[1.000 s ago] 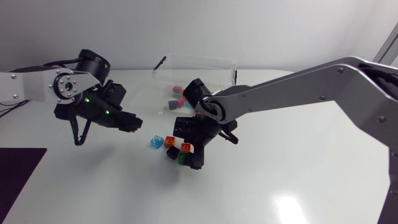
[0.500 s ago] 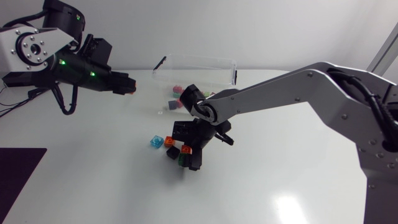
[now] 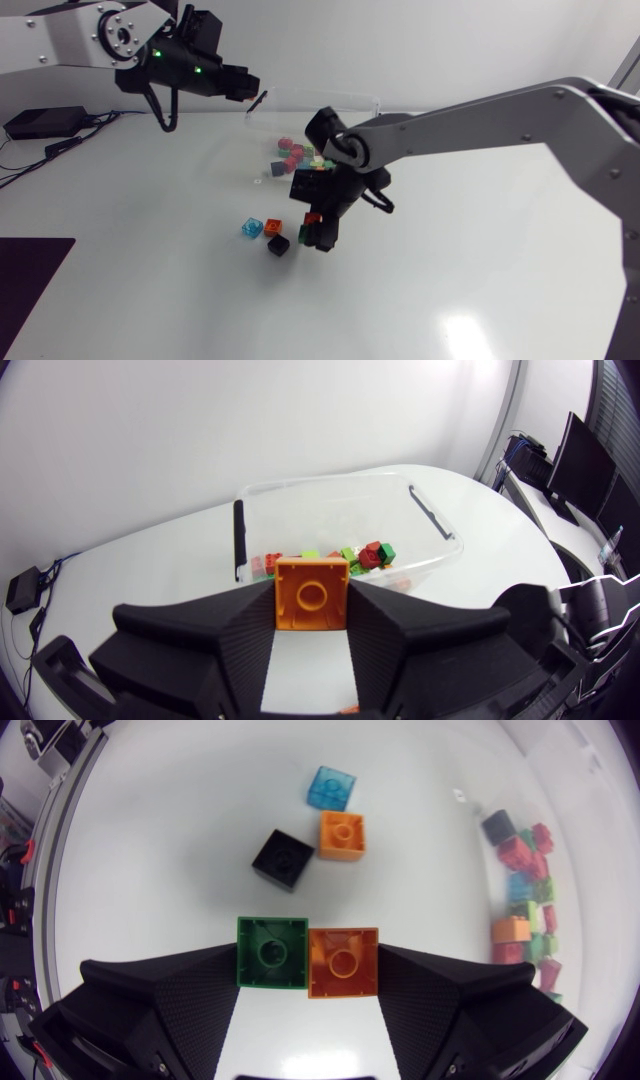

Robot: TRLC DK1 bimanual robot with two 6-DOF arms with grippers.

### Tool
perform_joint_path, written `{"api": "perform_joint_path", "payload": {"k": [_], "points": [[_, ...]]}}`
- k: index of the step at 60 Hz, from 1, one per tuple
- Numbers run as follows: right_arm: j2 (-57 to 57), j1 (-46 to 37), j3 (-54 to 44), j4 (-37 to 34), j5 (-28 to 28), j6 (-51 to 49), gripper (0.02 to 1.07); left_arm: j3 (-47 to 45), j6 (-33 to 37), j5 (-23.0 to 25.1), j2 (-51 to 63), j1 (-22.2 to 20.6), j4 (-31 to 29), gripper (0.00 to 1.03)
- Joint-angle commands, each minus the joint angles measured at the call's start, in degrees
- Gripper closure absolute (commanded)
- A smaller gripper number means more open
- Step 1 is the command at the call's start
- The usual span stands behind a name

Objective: Place the duplo bricks in the container

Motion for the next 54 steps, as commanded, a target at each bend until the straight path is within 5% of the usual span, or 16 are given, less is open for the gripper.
{"api": "perform_joint_path", "payload": {"k": [1, 19, 21, 23, 27, 42, 54], "points": [[-4.3, -2.2, 2.6, -1.3, 0.4, 0.8, 0.66, 5.5, -1.0, 0.5, 5.5, -0.7, 0.4, 0.74], [-9.9, -7.7, 8.9, -2.1, -0.5, 5.5, 0.66, 21.6, -2.1, 0.5, 20.7, -2.1, -1.7, 0.69], [-10.1, -8.1, 9.8, -1.6, -0.8, 6.3, 0.66, 23.8, -2.1, 0.4, 22.6, -2.2, -2.1, 0.59], [-10.1, -8.7, 10.9, -1.4, -0.8, 7.2, 0.66, 27.1, -1.8, 0.2, 25.4, -2.3, -3.8, 0.3], [-10.1, -9.6, 12.3, 0.3, -0.9, 9.2, 0.66, 29.5, -1.6, 0.0, 27.1, -2.2, -5.3, 0.05], [-6.5, -13.3, 18.7, 5.6, -0.8, 15.5, 0.66, 29.1, 2.8, 0.0, 21.1, 0.8, -18.6, 0.04], [-0.6, -15.0, 23.4, 9.5, -0.8, 20.1, 0.66, 14.6, 9.9, 0.0, 8.6, 3.2, -21.5, 0.05]]}}
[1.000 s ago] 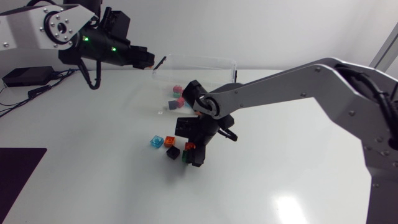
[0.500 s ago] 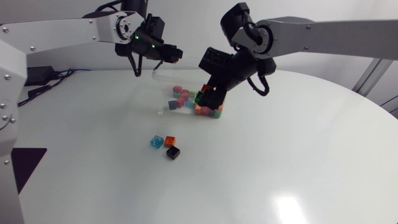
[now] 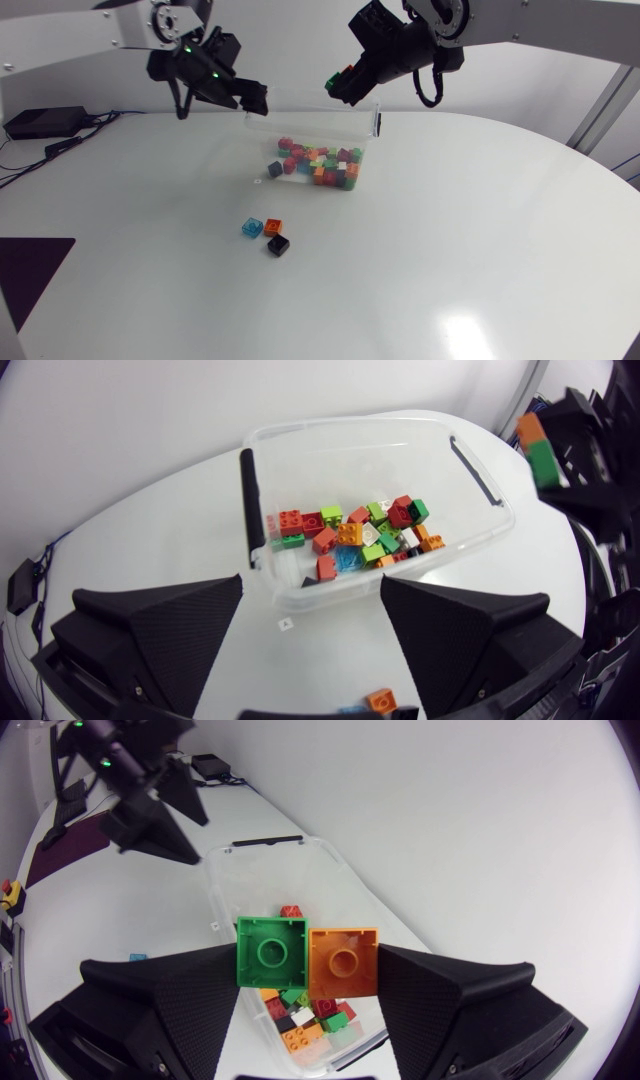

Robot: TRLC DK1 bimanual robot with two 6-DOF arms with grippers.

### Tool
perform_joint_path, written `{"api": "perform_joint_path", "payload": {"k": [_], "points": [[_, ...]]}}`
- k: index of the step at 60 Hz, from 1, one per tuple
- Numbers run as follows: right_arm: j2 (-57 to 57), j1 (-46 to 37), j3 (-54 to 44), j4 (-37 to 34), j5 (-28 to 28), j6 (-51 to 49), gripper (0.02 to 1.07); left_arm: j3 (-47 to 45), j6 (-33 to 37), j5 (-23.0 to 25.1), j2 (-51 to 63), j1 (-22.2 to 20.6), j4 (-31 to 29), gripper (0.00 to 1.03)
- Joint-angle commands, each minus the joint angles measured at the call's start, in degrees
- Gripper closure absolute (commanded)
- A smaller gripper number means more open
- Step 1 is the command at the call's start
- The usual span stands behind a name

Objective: Place the duplo bricks in the container

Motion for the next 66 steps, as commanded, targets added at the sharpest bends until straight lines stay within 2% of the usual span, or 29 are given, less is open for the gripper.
{"api": "perform_joint_path", "payload": {"k": [1, 5, 11, 23, 25, 27, 28, 29, 30, 32, 37, 49, 54, 66], "points": [[4.5, -0.4, 1.9, 1.3, 0.0, 3.4, 0.66, -7.0, 4.9, 0.2, -7.7, 0.9, -1.4, 0.05], [6.2, -0.3, 2.6, 3.7, 0.2, 5.0, 0.66, -12.8, 8.0, 0.2, -11.3, 1.5, -1.3, 0.05], [9.4, 0.1, 4.8, 6.5, 1.8, 7.6, 0.66, -24.9, 17.5, 1.2, -17.1, 2.5, 0.4, 0.06], [15.8, 0.9, 8.9, 11.3, 7.9, 10.2, 0.63, -36.9, 29.5, 3.6, -19.7, 2.9, 5.6, 0.06], [17.3, 1.0, 10.0, 11.3, 8.7, 10.4, 0.58, -38.2, 31.7, 3.8, -19.6, 2.9, 6.3, 0.06], [18.8, 1.4, 11.0, 11.3, 9.8, 10.5, 0.43, -39.7, 35.4, 4.4, -19.3, 2.9, 7.5, 0.06], [19.1, 1.5, 11.1, 11.3, 10.1, 10.5, 0.39, -40.0, 36.5, 4.5, -19.2, 2.9, 7.7, 0.06], [19.6, 1.8, 11.3, 11.5, 10.9, 10.4, 0.26, -40.2, 37.6, 4.5, -19.2, 2.8, 7.9, 0.06], [19.9, 1.9, 11.4, 11.6, 11.4, 10.2, 0.17, -40.9, 43.5, 5.3, -18.9, 2.5, 8.5, 0.07], [20.3, 2.2, 11.5, 11.7, 12.7, 10.0, 0.07, -41.1, 49.5, 6.4, -18.7, 2.2, 8.5, 0.1], [19.6, 2.3, 10.6, 12.1, 13.3, 10.0, 0.07, -40.5, 51.9, 7.9, -18.5, 2.2, 8.5, 0.1], [7.5, 2.1, -0.7, 16.4, 13.2, 10.5, 0.07, -41.5, 63.9, 9.2, -14.9, 2.2, 8.6, 0.1], [2.8, 2.3, -5.8, 18.6, 13.3, 10.3, 0.07, -40.8, 65.8, 9.2, -12.0, 2.0, 8.5, 0.1], [-5.6, 3.9, -14.2, 18.6, 12.2, 10.2, 0.07, -40.8, 72.7, 10.4, -7.8, 1.0, 8.5, 0.1]]}}
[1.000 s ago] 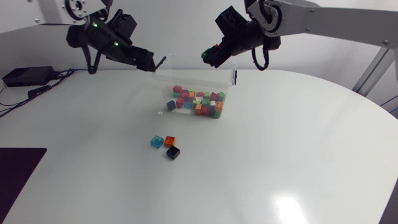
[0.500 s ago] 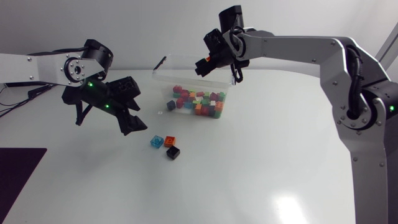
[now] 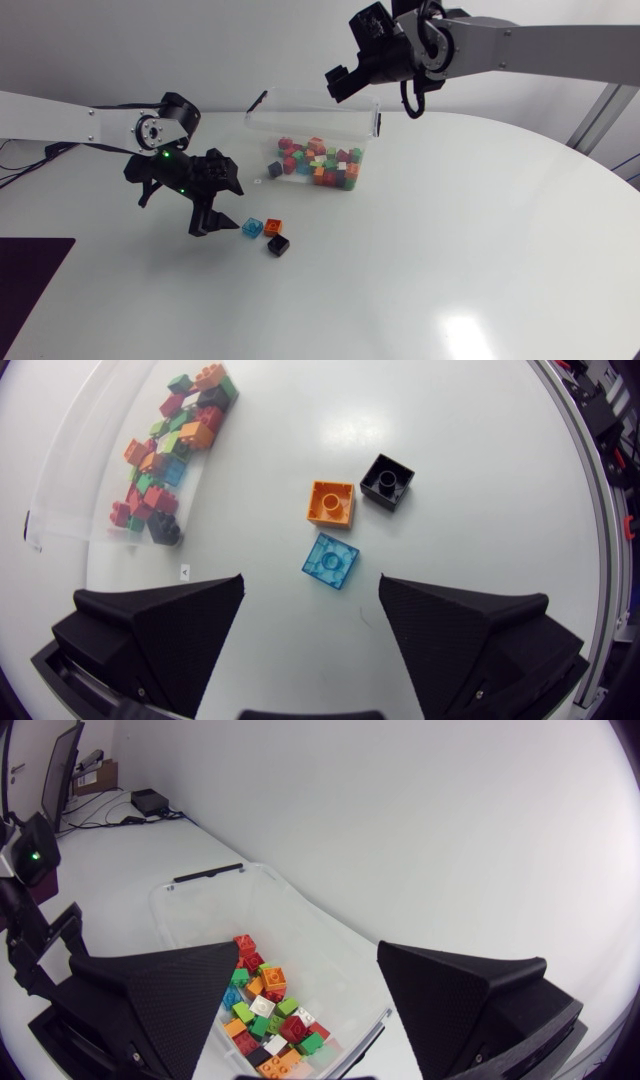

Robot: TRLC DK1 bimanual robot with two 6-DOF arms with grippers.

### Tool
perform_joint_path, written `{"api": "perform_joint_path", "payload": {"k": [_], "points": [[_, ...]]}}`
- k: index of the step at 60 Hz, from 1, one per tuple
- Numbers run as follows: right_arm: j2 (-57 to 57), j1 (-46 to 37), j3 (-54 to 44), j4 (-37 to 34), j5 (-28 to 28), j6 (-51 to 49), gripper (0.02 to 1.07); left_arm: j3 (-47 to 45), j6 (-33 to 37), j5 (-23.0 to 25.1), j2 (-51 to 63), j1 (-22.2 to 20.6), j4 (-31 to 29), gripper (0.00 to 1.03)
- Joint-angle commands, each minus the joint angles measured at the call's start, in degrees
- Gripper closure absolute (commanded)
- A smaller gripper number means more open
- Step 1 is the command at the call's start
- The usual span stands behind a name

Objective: Place the duplo bricks in the container

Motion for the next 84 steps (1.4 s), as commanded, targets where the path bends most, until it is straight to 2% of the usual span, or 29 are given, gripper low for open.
{"api": "perform_joint_path", "payload": {"k": [1, 10, 22, 29, 36, 39, 40, 41, 45, 54, 70, 84], "points": [[-3.0, 1.7, -4.6, 0.4, -0.4, 1.1, 0.07, -0.5, 4.5, 1.1, 2.8, -1.0, 0.0, 0.1], [-6.0, 5.1, -10.4, -1.7, -1.0, 1.1, 0.07, 1.3, 7.1, 1.3, 6.6, -1.6, 0.0, 0.1], [-6.0, 8.9, -17.6, -2.8, -2.5, 1.2, 0.07, 4.2, 6.9, 1.5, 11.3, -2.6, -0.3, 0.11], [-3.1, 11.8, -19.8, -4.2, -3.6, 1.3, 0.07, 6.0, 6.8, 1.5, 12.9, -3.2, -2.0, 0.2], [-0.4, 14.2, -20.3, -5.6, -3.8, 1.8, 0.07, 7.6, 6.8, 1.5, 14.4, -3.5, -4.6, 0.44], [1.1, 15.2, -20.0, -6.2, -3.8, 1.8, 0.07, 9.0, 7.1, 1.5, 15.0, -3.3, -7.1, 0.63], [1.7, 15.5, -19.6, -6.7, -4.0, 1.8, 0.07, 9.3, 7.1, 1.5, 15.1, -3.1, -7.7, 0.75], [2.2, 15.8, -19.2, -7.1, -4.1, 1.8, 0.07, 9.4, 7.1, 1.5, 15.1, -3.0, -7.8, 0.8], [5.1, 16.4, -17.4, -9.6, -5.1, 2.4, 0.07, 10.0, 7.0, 1.5, 15.0, -2.3, -8.8, 0.81], [8.5, 17.7, -15.5, -12.1, -6.5, 2.5, 0.07, 13.4, 7.7, 1.5, 14.3, 0.2, -17.8, 0.84], [11.8, 20.0, -12.3, -14.9, -7.0, 3.1, 0.11, 13.4, 7.7, 3.0, 4.9, 3.7, -21.1, 0.84], [15.7, 20.8, -9.1, -17.3, -7.0, 4.0, 0.17, 17.9, 3.0, 8.6, -1.3, 5.3, -22.8, 0.84]]}}
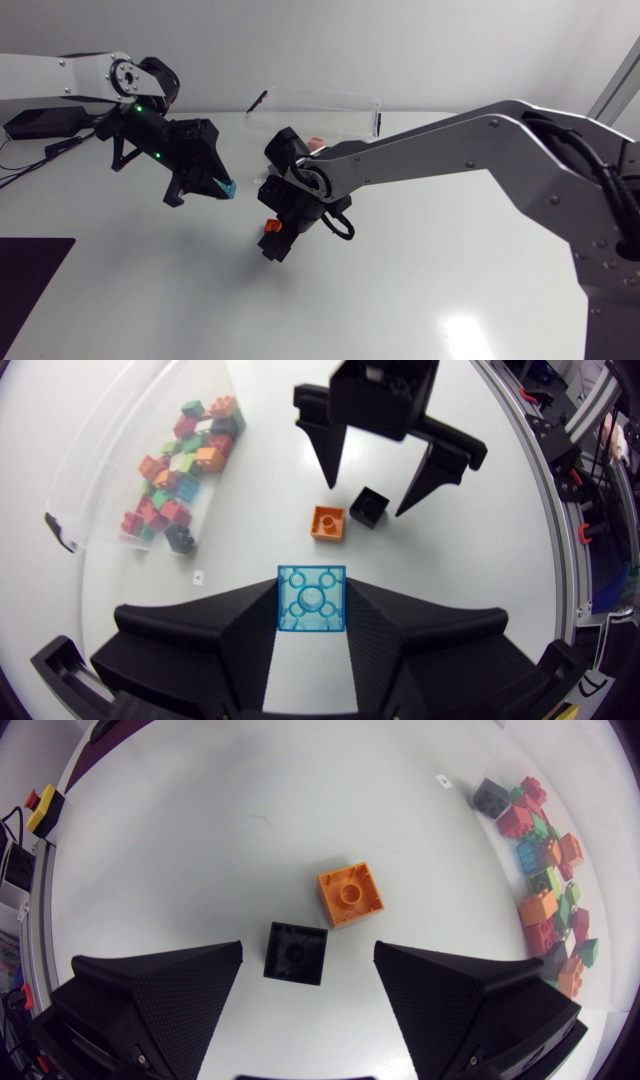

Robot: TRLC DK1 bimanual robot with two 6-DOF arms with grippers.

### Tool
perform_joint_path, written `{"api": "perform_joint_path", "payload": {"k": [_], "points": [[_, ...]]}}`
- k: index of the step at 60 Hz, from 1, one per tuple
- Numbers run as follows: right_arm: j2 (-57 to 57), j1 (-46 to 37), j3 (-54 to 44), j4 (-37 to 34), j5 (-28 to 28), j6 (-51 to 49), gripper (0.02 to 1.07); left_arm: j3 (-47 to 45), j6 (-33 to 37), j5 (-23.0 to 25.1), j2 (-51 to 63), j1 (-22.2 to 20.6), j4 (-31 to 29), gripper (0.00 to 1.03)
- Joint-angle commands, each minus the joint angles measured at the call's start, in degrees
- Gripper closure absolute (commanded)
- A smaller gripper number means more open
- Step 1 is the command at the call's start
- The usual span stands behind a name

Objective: Place the duplo bricks in the container

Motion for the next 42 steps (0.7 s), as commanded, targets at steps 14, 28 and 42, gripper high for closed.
{"api": "perform_joint_path", "payload": {"k": [14, 28, 42], "points": [[4.6, 1.1, 2.7, -1.9, -0.3, 1.6, 0.48, 7.0, -8.8, 4.6, -4.0, -0.2, 0.4, 0.83], [5.0, 1.2, 3.0, -3.5, -0.7, 0.9, 0.7, 12.9, -18.6, 4.9, -3.2, -2.6, 5.5, 0.83], [-0.5, -0.7, -0.2, -3.1, -1.2, 0.8, 0.71, 21.1, -29.3, 4.9, 0.9, -4.8, 12.0, 0.83]]}}
